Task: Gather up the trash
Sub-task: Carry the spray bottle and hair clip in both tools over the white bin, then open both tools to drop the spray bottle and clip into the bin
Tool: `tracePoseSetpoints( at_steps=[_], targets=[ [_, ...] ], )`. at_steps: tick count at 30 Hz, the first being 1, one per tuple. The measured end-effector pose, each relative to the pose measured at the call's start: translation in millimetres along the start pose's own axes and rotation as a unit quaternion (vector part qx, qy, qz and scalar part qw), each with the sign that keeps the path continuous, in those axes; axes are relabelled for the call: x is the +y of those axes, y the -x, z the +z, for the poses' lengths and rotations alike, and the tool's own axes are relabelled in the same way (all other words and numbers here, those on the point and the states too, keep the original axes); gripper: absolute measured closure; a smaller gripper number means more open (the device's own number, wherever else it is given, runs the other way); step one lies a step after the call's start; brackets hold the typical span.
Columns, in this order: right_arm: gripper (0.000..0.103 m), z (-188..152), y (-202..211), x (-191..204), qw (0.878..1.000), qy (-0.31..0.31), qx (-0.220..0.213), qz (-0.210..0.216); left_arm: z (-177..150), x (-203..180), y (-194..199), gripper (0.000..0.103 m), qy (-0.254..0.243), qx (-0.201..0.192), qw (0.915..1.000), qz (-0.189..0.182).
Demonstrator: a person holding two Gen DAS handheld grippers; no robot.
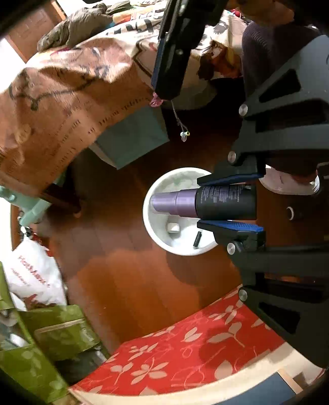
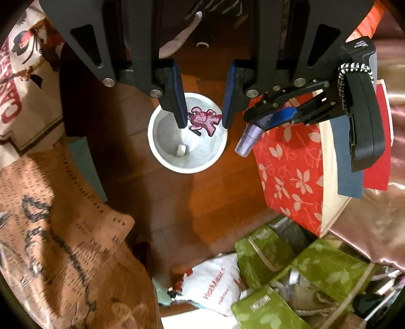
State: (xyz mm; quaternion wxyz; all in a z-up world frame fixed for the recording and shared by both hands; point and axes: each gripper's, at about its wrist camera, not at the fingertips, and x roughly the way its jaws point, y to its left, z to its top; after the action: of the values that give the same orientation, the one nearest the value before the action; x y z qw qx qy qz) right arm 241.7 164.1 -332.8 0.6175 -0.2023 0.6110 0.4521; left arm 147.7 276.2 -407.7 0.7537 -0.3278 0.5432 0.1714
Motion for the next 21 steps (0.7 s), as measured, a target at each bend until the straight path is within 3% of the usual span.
tracePoseSetpoints(
  at_steps=[13, 21],
  targets=[
    [0.073, 5.5, -17.9, -7.8, 1.000, -0.005, 0.026, -0.001, 10.0, 3.1, -31.1, 0.078, 0.010, 0.030, 0.9995, -0.003],
    [0.069, 3.6, -2.3, -10.5, 1.000, -0.006, 0.005, -0.010, 11.9, -8.8, -9.4, 0.078, -0.017, 0.009, 0.9997, 0.017]
  ],
)
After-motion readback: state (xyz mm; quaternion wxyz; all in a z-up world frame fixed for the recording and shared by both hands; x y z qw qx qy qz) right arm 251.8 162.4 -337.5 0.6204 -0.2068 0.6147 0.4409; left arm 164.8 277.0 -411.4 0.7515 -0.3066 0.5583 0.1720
